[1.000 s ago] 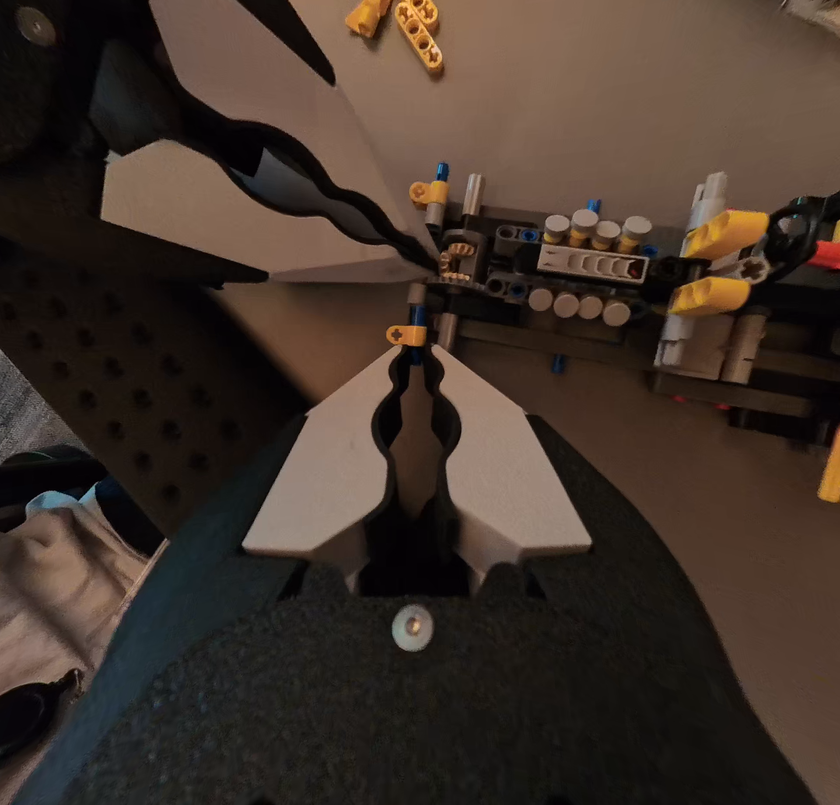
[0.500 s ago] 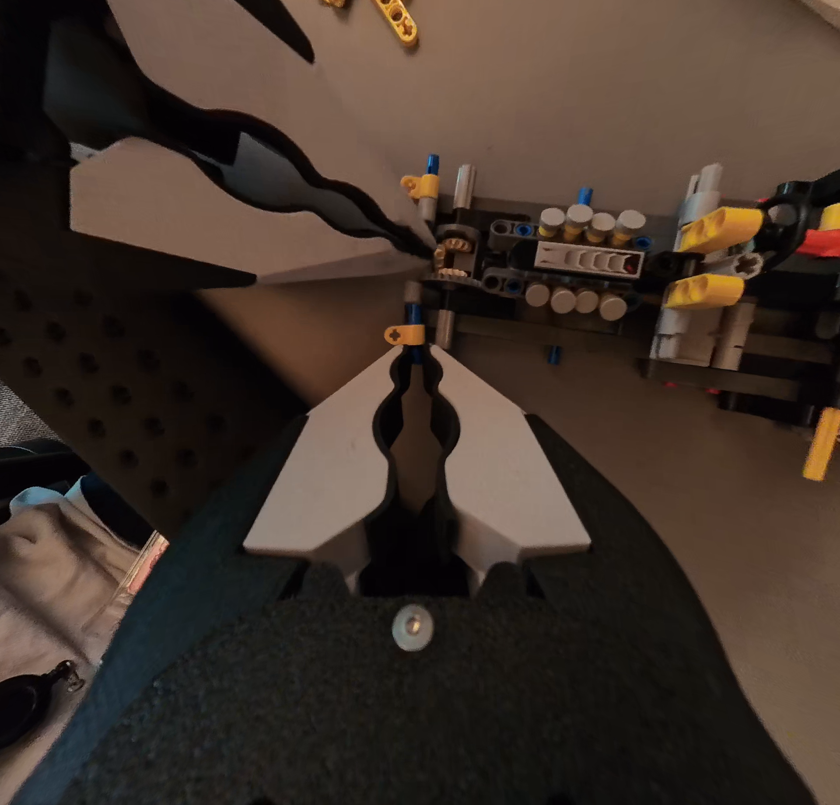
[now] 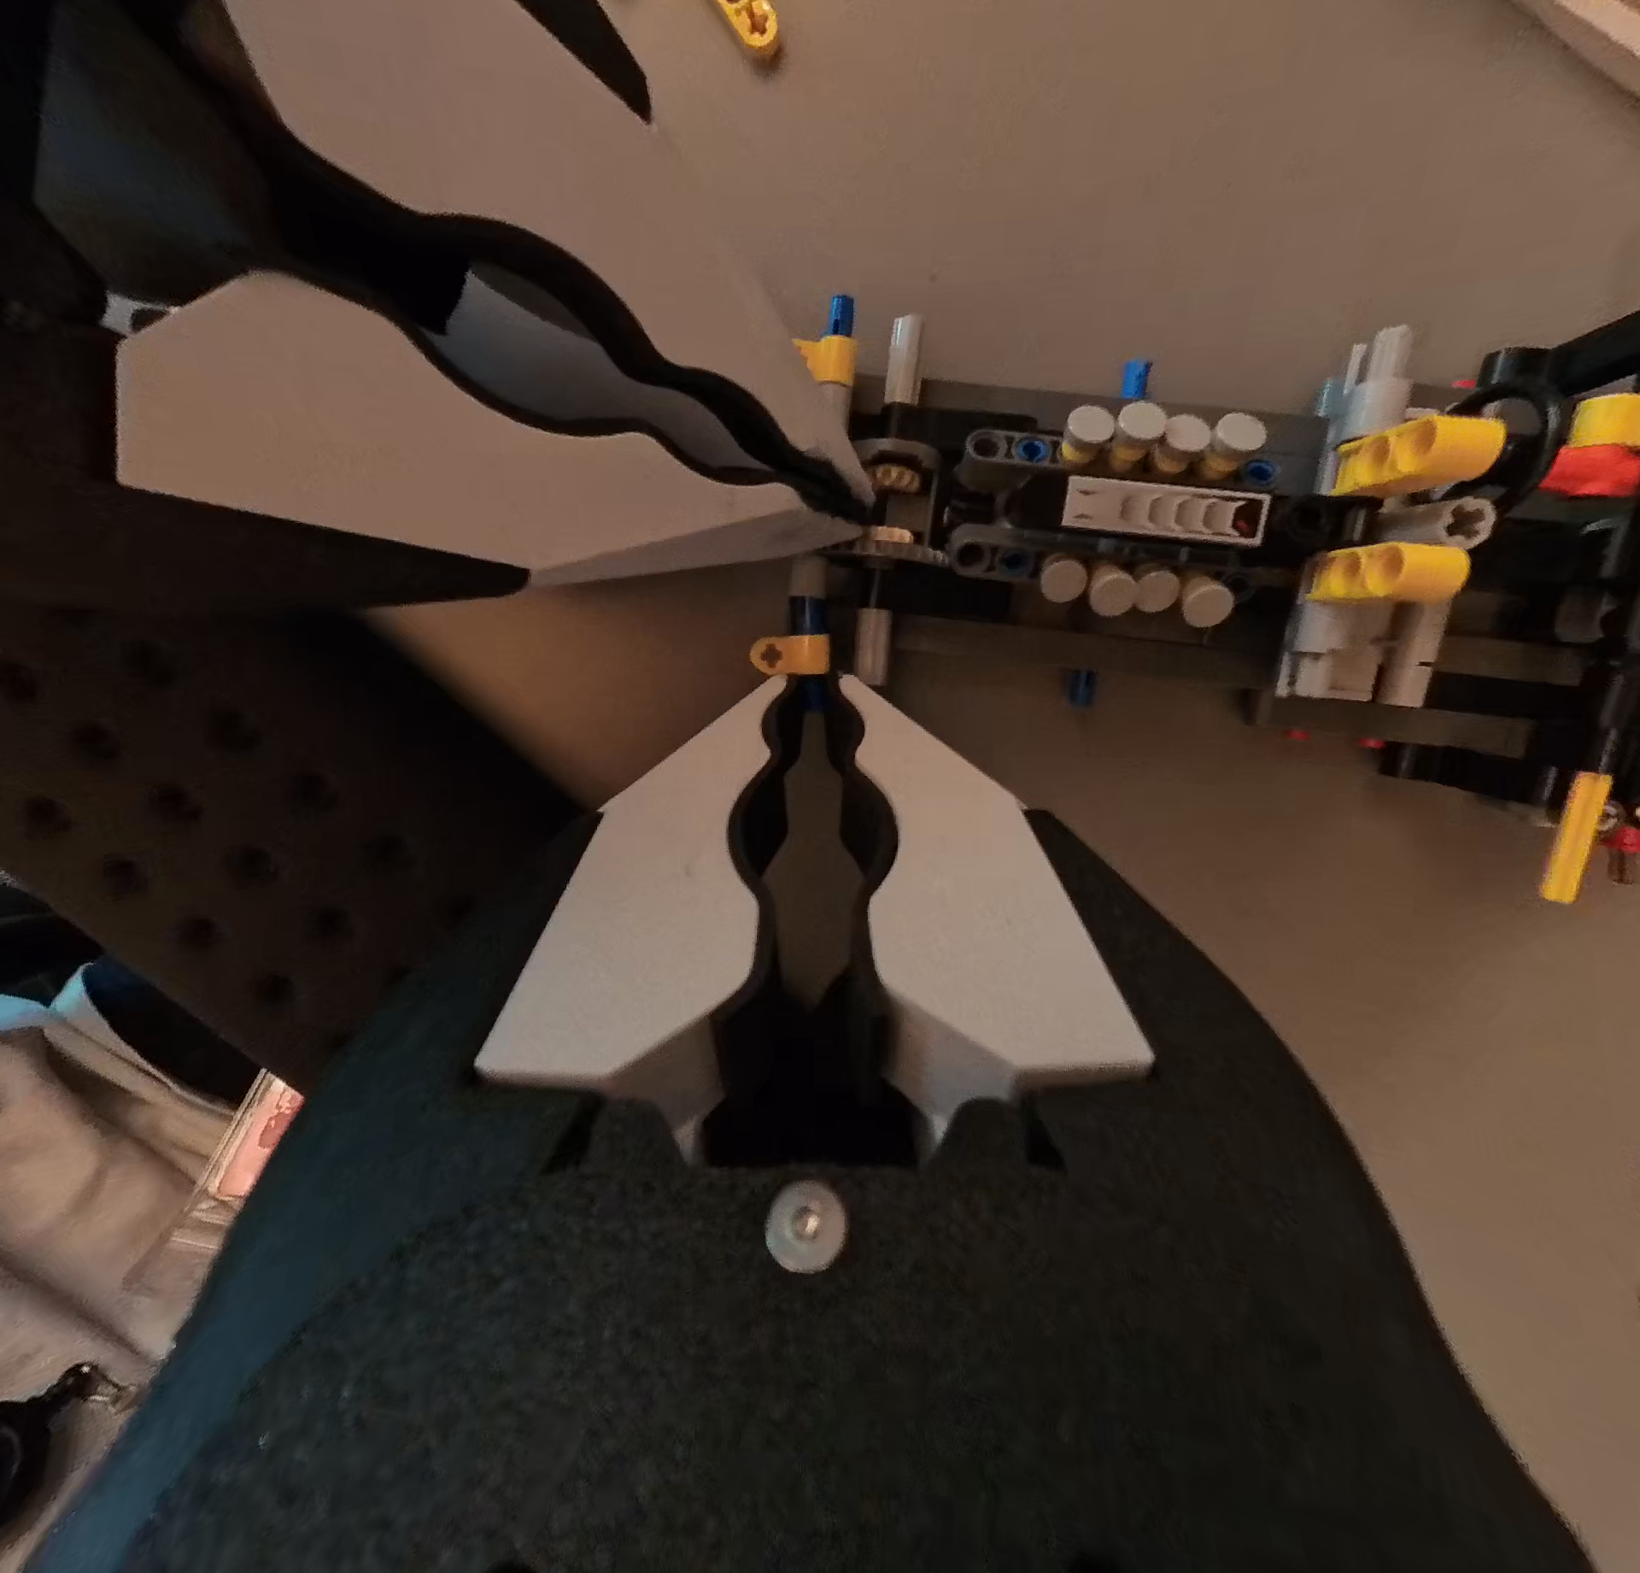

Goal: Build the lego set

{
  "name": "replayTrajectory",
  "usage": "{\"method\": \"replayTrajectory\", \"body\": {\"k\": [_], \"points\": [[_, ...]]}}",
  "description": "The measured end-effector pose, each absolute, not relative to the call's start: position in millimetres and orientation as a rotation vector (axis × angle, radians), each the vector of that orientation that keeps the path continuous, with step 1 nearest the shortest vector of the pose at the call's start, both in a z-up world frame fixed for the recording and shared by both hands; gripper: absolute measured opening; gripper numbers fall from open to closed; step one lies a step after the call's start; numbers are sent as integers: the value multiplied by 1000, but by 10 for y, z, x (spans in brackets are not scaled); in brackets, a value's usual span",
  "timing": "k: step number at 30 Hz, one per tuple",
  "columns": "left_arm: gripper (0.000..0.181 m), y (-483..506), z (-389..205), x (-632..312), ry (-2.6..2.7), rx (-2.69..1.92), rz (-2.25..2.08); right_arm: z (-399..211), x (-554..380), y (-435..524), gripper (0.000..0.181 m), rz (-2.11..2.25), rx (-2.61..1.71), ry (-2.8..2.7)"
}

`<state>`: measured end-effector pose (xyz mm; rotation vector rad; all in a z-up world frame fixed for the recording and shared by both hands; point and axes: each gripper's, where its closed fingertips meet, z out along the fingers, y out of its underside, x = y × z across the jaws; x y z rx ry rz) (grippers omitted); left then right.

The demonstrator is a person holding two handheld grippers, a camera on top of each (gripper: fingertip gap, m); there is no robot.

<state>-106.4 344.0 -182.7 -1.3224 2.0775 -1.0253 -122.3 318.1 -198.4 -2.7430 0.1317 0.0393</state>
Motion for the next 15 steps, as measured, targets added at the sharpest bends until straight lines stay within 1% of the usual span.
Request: {"method": "replayTrajectory", "body": {"k": [6,10,12,15], "points": [[1,3452,-1899,-1149,2088,-1364,-1018,-1990,-1224,3204,4,19,-2737,163],[1,3430,-1904,-1128,2105,-1330,-985,-1989,-1163,3198,4,-11,-2734,166],[1,3290,-1912,-1161,2161,-1307,-1046,-1982,-1135,3216,4,-41,-2722,141],[1,3342,-1881,-1133,2139,-1260,-988,-1986,-1139,3234,4,-34,-2717,110]]}}
